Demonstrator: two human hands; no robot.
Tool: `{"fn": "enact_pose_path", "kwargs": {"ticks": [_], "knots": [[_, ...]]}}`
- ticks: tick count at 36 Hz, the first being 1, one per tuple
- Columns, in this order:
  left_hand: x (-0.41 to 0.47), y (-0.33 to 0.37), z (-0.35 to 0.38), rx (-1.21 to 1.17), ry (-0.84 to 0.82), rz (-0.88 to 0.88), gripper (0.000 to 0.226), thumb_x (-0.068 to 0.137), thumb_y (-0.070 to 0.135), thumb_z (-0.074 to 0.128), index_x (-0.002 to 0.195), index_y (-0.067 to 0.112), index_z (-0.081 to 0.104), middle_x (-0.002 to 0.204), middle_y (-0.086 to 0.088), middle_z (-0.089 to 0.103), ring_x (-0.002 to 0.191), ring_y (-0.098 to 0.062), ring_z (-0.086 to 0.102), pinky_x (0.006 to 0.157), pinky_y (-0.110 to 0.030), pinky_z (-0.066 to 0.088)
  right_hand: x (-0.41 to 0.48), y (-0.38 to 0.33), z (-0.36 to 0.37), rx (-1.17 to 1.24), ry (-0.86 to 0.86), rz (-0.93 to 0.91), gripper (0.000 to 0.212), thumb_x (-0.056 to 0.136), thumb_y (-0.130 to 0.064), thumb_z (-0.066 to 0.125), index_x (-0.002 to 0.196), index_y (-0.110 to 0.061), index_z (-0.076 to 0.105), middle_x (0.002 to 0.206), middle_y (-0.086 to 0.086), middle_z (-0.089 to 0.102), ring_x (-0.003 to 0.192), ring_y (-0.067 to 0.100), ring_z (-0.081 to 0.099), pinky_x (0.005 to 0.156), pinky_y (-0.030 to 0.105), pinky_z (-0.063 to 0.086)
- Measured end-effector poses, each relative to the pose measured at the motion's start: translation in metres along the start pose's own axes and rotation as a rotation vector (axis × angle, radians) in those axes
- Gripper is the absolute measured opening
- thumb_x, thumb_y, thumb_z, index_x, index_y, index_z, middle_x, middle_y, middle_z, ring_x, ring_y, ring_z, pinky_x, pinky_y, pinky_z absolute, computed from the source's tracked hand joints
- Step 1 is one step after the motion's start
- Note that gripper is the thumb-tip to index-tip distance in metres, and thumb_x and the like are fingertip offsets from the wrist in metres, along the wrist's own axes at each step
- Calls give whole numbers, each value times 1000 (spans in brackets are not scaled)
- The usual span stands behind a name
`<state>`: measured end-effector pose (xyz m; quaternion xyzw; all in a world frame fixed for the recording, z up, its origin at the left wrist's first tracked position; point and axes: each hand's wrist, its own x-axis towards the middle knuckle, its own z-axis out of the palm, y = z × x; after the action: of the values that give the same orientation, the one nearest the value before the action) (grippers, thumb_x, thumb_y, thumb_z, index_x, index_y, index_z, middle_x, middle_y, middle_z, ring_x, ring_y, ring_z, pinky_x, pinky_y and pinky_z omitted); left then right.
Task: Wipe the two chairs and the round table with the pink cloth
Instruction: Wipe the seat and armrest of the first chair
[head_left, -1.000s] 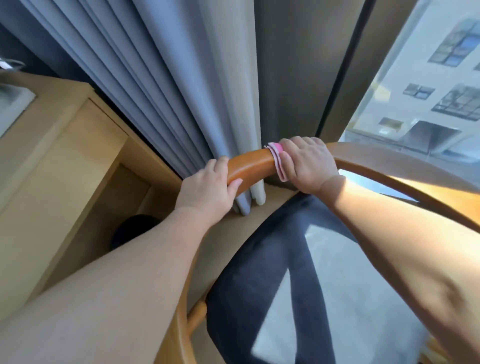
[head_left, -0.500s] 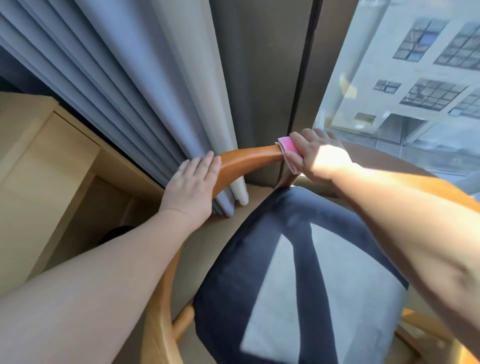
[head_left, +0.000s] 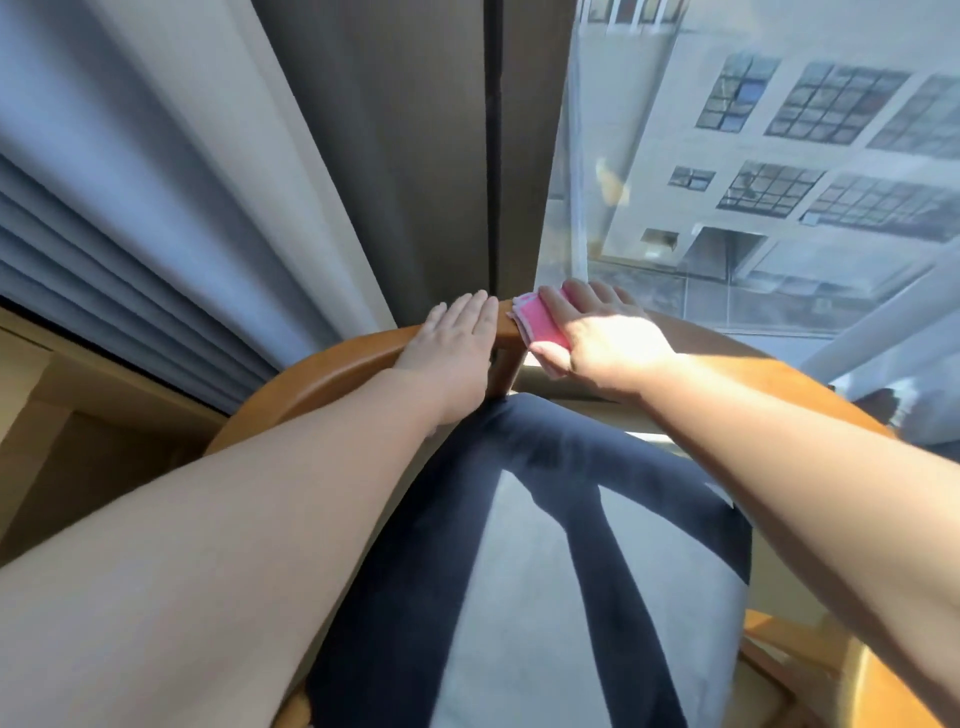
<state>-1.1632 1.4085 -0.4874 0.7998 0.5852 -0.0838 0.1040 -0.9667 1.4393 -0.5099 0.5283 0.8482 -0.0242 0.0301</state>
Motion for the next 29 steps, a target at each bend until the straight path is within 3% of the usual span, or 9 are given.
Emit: {"fn": "enact_pose_path", "kwargs": {"ticks": [5, 10, 14, 19, 23, 29], "knots": [[10, 2, 11, 17, -86, -6, 78, 98, 32, 39, 149, 17, -17, 157, 1, -22, 145, -17, -15, 110, -31, -12, -16, 21, 2, -29, 7, 17, 74, 94, -63, 37, 150, -17, 27, 144, 12, 41, 128, 35, 42, 107, 47, 34], [8, 4, 4, 33, -110, -16, 82, 94, 23, 42, 149, 18, -19, 157, 1, -23, 144, -16, -16, 111, -31, -11, -27, 28, -2, -20, -8, 64, 77, 93, -64, 37, 149, -12, 31, 144, 15, 42, 127, 36, 44, 105, 48, 35], [9, 4, 8, 40, -111, -22, 86, 88, 16, 42, 148, 17, -21, 156, 2, -24, 144, -15, -18, 110, -30, -14, -46, 41, -3, 1, -56, 134, 84, 88, -69, 21, 147, -10, 35, 139, 16, 46, 122, 37, 47, 102, 47, 38], [9, 3, 8, 68, -131, -13, 92, 86, 22, 47, 148, 17, -22, 156, 0, -24, 144, -16, -18, 114, -33, -10, -79, 65, -1, 12, -65, 206, 82, 87, -66, 25, 142, -7, 41, 133, 19, 51, 113, 40, 53, 89, 48, 46], [10, 4, 6, 85, -158, -15, 98, 84, 23, 51, 147, 17, -23, 156, 0, -23, 144, -18, -18, 114, -34, -9, -101, 75, -4, 2, -89, 259, 77, 91, -62, 32, 146, -8, 34, 137, 19, 46, 117, 41, 49, 90, 48, 43], [10, 5, 4, 124, -178, -22, 102, 84, 28, 56, 147, 16, -24, 156, -2, -24, 144, -19, -18, 116, -35, -7, -127, 89, -1, -7, -113, 304, 81, 88, -65, 21, 141, -6, 37, 130, 21, 50, 107, 40, 52, 84, 49, 46]]}}
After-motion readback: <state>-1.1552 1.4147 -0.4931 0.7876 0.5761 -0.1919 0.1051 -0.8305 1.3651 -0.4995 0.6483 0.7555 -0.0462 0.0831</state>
